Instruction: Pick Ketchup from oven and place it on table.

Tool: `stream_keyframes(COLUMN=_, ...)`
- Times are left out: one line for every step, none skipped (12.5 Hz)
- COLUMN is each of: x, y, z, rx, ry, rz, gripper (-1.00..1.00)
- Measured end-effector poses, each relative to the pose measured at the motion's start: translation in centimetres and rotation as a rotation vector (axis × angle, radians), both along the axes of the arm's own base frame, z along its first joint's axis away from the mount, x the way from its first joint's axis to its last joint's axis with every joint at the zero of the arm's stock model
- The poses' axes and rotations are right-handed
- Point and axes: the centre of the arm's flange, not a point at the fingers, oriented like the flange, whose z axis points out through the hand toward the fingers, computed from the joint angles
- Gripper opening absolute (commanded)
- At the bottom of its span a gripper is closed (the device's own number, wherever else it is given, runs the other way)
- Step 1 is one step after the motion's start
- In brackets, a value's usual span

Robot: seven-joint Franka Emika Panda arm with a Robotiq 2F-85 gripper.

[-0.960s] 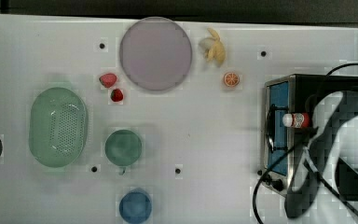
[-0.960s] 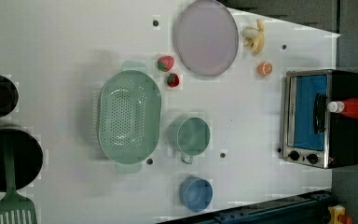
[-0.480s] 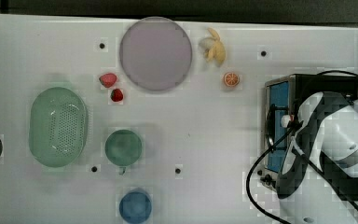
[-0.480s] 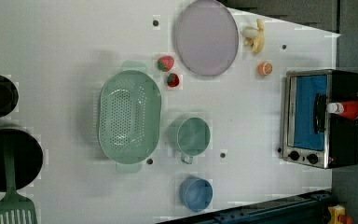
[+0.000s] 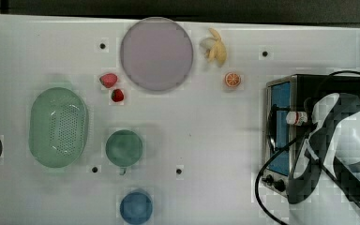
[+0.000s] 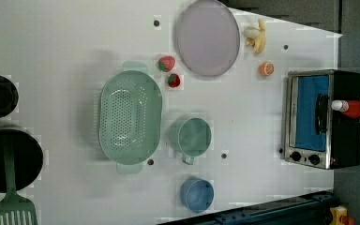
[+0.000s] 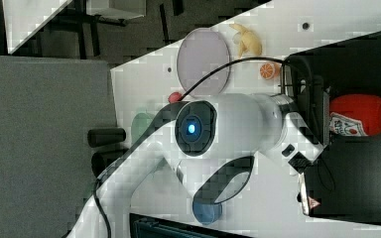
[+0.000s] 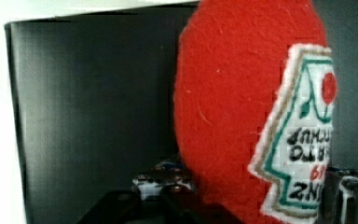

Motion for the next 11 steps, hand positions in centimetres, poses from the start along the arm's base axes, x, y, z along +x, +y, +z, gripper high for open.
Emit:
stream_keyframes(x=-0.2, y=0.6, z=0.7, rx=0.026, ry=0.018, rz=0.009, gripper=0.27)
stream_keyframes(x=0.0, y=0.8, z=2.1, rx=0.050, ry=0.014, rz=0.007, gripper=0.27)
stream_keyframes(x=0.5, y=0.9, z=4.0, rx=0.060, ry=-0.006, rz=0.010, gripper=0.27)
stream_keyframes(x=1.0, y=1.0, z=6.1, rx=0.062, ry=-0.004, rz=0.027, gripper=0.27)
stream_keyframes(x=1.0, y=1.4, z=8.2, rx=0.038, ry=0.020, rz=0.056, gripper=0.27)
stream_keyframes(x=1.0, y=1.6, z=10.6, rx=-0.003, ry=0.034, rz=0.083, gripper=0.27)
stream_keyframes(x=1.0, y=2.1, z=12.6, rx=-0.025, ry=0.025, rz=0.102, gripper=0.27)
stream_keyframes(x=1.1, y=3.2, z=14.9, rx=-0.034, ry=0.011, rz=0.128, gripper=0.27)
stream_keyframes(x=1.3, y=4.6, z=16.8, rx=-0.012, ry=-0.009, rz=0.149, gripper=0.27)
stream_keyframes(x=1.6, y=6.6, z=19.1, rx=0.006, ry=-0.028, rz=0.183, gripper=0.27)
stream_keyframes(x=2.1, y=9.5, z=21.4, rx=0.025, ry=-0.053, rz=0.236, gripper=0.27)
